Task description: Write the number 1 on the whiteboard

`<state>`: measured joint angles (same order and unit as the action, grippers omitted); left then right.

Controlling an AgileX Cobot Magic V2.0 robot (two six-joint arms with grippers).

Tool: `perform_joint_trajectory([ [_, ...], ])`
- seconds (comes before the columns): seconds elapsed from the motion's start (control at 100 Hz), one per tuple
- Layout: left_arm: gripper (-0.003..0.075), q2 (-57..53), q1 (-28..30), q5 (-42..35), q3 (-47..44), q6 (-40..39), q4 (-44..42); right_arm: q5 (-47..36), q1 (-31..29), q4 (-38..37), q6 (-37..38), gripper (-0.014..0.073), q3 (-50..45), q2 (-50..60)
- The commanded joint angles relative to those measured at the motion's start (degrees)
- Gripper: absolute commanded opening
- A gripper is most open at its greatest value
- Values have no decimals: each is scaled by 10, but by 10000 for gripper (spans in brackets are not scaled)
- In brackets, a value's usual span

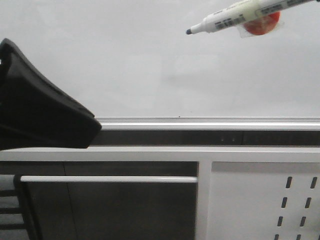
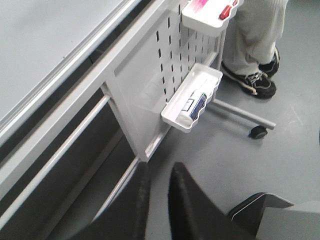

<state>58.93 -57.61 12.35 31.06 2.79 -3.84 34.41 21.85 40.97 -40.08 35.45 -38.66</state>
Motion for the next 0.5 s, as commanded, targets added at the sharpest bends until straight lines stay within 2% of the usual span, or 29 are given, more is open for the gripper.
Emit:
perform_joint_trajectory([
  [0.0, -4, -13, -6, -47, 17, -6, 30, -43, 1, 7, -8, -68, -4, 22],
  [0.14, -18, -31, -8, -69, 10, -6, 76, -54, 1, 4, -8, -68, -28, 46],
  [0.49, -18, -100, -11, -276, -128, -6, 146, -94, 1, 2, -24, -68, -71, 106],
])
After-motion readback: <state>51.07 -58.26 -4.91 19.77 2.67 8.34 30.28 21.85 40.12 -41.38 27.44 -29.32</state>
